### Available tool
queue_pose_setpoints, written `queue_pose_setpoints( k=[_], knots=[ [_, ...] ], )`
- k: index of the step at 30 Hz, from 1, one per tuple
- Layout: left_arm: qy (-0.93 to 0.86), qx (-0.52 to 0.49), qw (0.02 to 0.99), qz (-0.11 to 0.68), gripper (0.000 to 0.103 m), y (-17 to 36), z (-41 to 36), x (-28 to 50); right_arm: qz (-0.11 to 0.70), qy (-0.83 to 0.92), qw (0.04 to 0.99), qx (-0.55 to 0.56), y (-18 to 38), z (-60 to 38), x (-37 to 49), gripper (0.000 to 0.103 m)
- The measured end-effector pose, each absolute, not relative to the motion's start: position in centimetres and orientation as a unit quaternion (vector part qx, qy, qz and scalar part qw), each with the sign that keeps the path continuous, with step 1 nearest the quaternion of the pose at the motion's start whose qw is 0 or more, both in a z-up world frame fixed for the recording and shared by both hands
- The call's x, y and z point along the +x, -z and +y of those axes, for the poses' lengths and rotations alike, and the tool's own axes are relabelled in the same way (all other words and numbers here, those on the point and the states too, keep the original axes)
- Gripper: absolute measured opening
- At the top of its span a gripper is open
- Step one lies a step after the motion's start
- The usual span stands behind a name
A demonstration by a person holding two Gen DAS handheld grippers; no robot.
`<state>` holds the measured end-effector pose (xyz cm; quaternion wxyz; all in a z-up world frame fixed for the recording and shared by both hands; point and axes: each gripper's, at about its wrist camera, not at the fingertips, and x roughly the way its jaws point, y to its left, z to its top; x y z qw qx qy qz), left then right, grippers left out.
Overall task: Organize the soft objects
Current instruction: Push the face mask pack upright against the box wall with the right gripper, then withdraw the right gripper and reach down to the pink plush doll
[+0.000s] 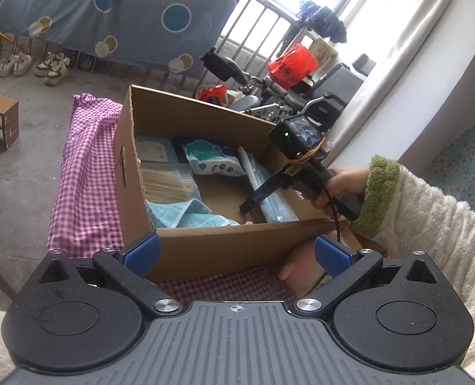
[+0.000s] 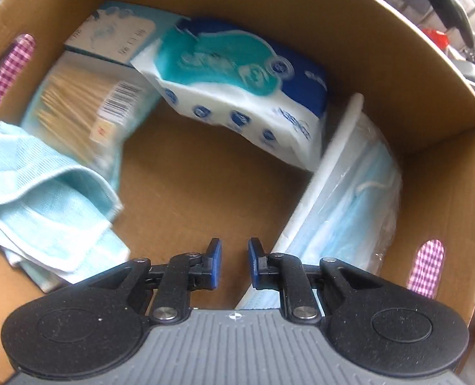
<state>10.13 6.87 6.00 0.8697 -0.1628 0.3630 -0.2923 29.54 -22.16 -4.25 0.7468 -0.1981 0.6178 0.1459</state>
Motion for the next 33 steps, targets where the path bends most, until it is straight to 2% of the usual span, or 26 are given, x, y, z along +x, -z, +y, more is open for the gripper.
queue_pose_setpoints(
  k=[6, 8, 9, 10, 17, 20, 22, 23, 27, 33],
  knots=[
    [0.288, -0.155, 0.871, 0.365, 0.102, -6.2, 6.3, 9.9, 0.618, -0.170, 0.744, -0.189, 3.6, -22.5, 29.1, 0.022],
    [0.286, -0.151, 0.873, 0.365, 0.102, -6.3, 6.2, 9.7, 0.603, -0.187, 0.754, -0.184, 2.4, -22.7, 28.5, 0.040],
    [0.283, -0.150, 0.874, 0.365, 0.102, -6.4, 6.1, 9.7, 0.591, -0.195, 0.763, -0.176, 1.6, -22.8, 28.1, 0.059],
    [0.280, -0.149, 0.875, 0.365, 0.102, -6.4, 6.1, 9.7, 0.574, -0.206, 0.774, -0.167, 0.6, -23.0, 27.5, 0.073],
    [0.270, -0.147, 0.883, 0.354, 0.102, -6.7, 6.0, 8.5, 0.478, -0.241, 0.840, -0.094, -7.5, -26.0, 23.0, 0.076],
    [0.273, -0.142, 0.889, 0.340, 0.102, -7.0, 5.8, 7.6, 0.429, -0.246, 0.868, -0.050, -11.1, -27.8, 20.1, 0.087],
    [0.272, -0.127, 0.895, 0.329, 0.102, -7.2, 5.5, 6.9, 0.391, -0.246, 0.886, -0.030, -12.7, -28.6, 18.0, 0.101],
    [0.269, -0.122, 0.899, 0.323, 0.102, -7.3, 5.4, 6.5, 0.373, -0.244, 0.895, -0.019, -13.5, -28.9, 16.6, 0.103],
    [0.262, -0.121, 0.908, 0.304, 0.102, -7.6, 6.0, 4.9, 0.330, -0.226, 0.916, 0.011, -15.2, -29.5, 12.0, 0.103],
    [0.232, -0.114, 0.919, 0.298, 0.103, -7.5, 7.4, 3.0, 0.303, -0.177, 0.936, -0.001, -13.3, -27.9, 6.9, 0.103]
  ],
)
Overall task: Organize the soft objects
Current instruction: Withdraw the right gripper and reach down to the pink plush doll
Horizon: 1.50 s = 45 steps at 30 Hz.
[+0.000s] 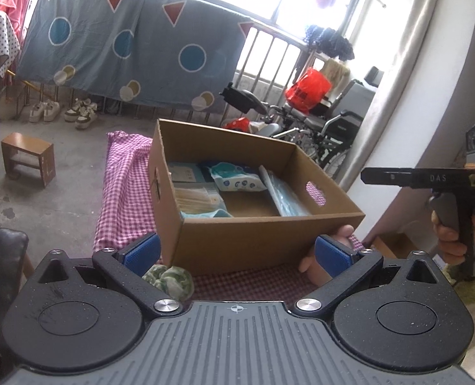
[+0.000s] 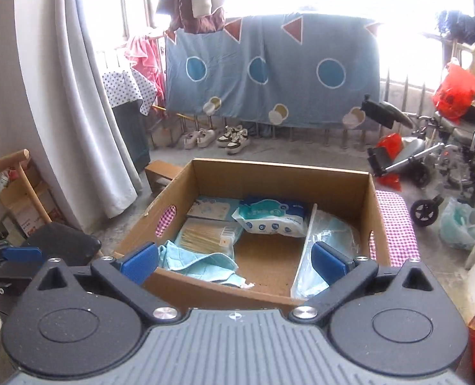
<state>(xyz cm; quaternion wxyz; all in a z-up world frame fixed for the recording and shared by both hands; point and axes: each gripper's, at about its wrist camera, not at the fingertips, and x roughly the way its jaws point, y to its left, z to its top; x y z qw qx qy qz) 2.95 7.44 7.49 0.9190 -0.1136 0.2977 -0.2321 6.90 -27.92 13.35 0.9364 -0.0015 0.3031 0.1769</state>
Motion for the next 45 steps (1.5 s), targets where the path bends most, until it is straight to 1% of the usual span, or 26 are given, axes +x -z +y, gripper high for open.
queue_pose_setpoints(
  k=[7, 11, 15, 18, 23, 30, 39, 44, 45],
  knots=[
    [0.225, -0.132, 0.908, 0.329, 0.103, -6.1, 8.5, 2.5, 0.278, -0.128, 0.950, -0.066, -10.7, -25.4, 3.5, 0.103],
    [0.238, -0.161, 0.899, 0.329, 0.103, -5.5, 8.7, 2.3, 0.253, -0.116, 0.958, -0.067, -10.5, -26.0, 1.7, 0.103],
    [0.263, -0.161, 0.893, 0.329, 0.103, -5.1, 6.9, 3.0, 0.234, -0.111, 0.966, -0.021, -10.1, -28.6, 0.1, 0.103],
    [0.293, -0.127, 0.882, 0.347, 0.103, -4.4, 3.7, 3.9, 0.230, -0.080, 0.970, 0.021, -9.1, -31.1, -0.6, 0.103],
    [0.326, -0.039, 0.871, 0.367, 0.103, -2.8, -3.0, 5.3, 0.264, -0.056, 0.958, 0.100, -6.3, -34.9, -0.2, 0.103],
    [0.363, 0.015, 0.841, 0.400, 0.103, -0.5, -9.6, 7.6, 0.302, -0.081, 0.932, 0.180, -2.7, -38.2, 1.4, 0.103],
    [0.360, 0.055, 0.830, 0.423, 0.102, 1.9, -14.2, 10.0, 0.343, -0.113, 0.897, 0.255, 1.2, -40.1, 4.7, 0.102],
    [0.361, 0.063, 0.822, 0.436, 0.101, 3.0, -15.8, 11.0, 0.359, -0.139, 0.878, 0.284, 2.7, -40.5, 5.8, 0.099],
    [0.361, 0.063, 0.821, 0.437, 0.100, 3.1, -15.9, 11.1, 0.361, -0.143, 0.876, 0.287, 2.9, -40.4, 5.9, 0.096]
  ],
)
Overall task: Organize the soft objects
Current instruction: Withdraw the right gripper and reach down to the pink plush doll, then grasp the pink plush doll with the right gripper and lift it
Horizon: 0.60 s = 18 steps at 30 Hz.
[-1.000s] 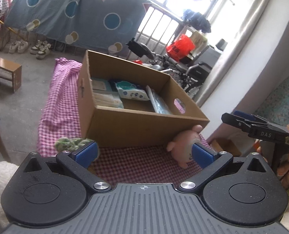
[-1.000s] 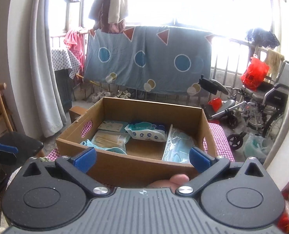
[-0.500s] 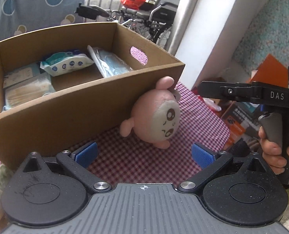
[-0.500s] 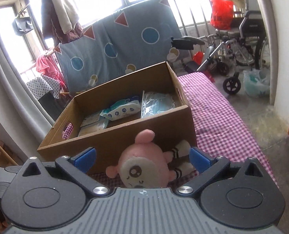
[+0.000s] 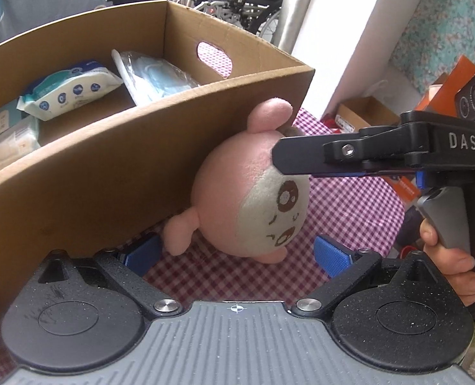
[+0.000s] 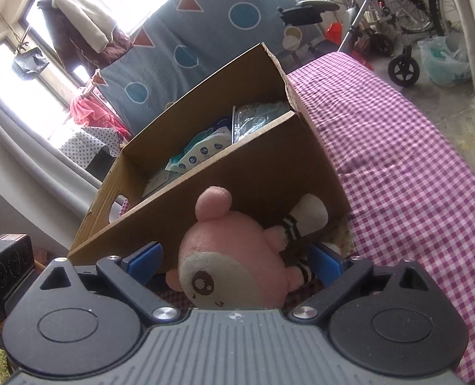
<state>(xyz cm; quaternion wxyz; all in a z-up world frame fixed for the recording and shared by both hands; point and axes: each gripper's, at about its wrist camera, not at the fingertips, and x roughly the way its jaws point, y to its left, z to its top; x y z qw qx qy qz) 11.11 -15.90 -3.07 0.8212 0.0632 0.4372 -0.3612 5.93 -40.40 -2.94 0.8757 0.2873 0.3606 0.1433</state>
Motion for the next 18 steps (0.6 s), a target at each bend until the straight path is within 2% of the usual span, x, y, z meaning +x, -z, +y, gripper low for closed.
queue_pose_setpoints(
  k=[5, 9, 18],
  knots=[
    [0.366, 0.064, 0.819, 0.437, 0.094, 3.1, -16.4, 11.1, 0.373, -0.164, 0.860, 0.308, 4.1, -40.0, 6.9, 0.082],
    [0.373, 0.061, 0.816, 0.436, 0.089, 3.1, -16.8, 11.0, 0.374, -0.161, 0.860, 0.307, 4.4, -39.6, 6.9, 0.080],
    [0.388, 0.064, 0.814, 0.427, 0.089, 2.2, -17.0, 9.3, 0.379, -0.149, 0.860, 0.309, 3.2, -39.4, 5.4, 0.079]
  ],
)
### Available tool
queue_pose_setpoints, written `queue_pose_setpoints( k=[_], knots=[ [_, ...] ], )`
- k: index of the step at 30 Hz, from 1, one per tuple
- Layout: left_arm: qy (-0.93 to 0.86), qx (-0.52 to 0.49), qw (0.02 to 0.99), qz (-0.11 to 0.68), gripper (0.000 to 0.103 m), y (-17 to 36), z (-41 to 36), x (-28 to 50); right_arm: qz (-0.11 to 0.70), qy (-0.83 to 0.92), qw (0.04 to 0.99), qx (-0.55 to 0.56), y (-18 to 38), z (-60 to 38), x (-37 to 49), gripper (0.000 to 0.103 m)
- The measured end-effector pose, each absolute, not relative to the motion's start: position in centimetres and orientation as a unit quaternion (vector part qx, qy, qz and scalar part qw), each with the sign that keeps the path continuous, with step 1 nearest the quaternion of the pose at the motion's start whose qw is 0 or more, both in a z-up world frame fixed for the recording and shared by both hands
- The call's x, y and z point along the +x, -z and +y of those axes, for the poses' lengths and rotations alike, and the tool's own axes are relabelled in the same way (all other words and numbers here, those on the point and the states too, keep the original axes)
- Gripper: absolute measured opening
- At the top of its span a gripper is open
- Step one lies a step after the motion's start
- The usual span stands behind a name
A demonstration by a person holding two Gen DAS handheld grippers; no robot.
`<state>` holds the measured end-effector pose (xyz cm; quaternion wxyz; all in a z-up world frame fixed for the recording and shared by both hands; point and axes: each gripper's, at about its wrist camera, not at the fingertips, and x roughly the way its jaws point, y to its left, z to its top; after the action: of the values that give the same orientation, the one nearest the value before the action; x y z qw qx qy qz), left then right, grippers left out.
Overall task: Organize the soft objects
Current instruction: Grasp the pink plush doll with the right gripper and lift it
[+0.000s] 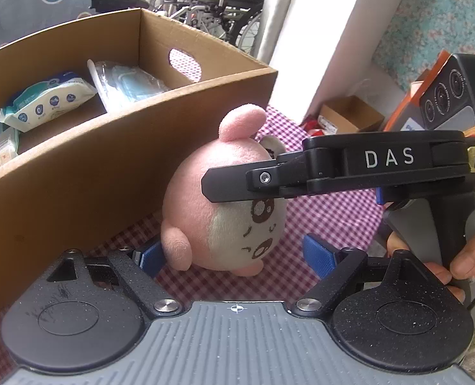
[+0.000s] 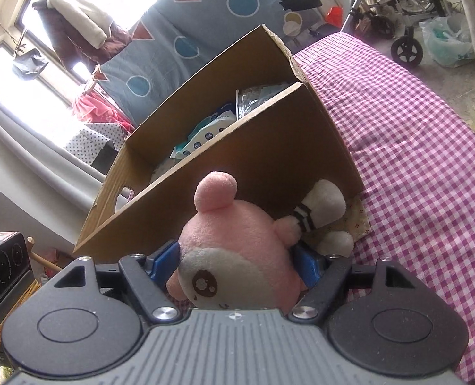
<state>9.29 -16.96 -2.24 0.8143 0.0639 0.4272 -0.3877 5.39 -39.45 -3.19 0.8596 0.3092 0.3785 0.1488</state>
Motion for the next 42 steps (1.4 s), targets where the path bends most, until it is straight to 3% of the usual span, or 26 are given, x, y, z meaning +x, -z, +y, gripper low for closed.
queue_pose_setpoints(
  k=[18, 27, 34, 42],
  knots=[
    [0.410, 0.048, 0.848, 0.332, 0.090, -3.7, -12.7, 3.7, 0.312, -0.148, 0.903, 0.257, -5.1, -35.2, 0.2, 0.079],
    [0.400, 0.026, 0.877, 0.267, 0.093, -9.3, -9.7, 6.7, 0.267, -0.203, 0.921, 0.198, -11.9, -31.9, 5.4, 0.079],
    [0.378, -0.009, 0.864, 0.333, 0.093, -10.5, -8.5, 14.5, 0.356, -0.237, 0.877, 0.219, -11.9, -30.7, 16.0, 0.080],
    [0.333, -0.064, 0.804, 0.489, 0.091, -5.5, -8.7, 26.9, 0.494, -0.219, 0.804, 0.249, -5.7, -29.9, 27.9, 0.079]
  ],
)
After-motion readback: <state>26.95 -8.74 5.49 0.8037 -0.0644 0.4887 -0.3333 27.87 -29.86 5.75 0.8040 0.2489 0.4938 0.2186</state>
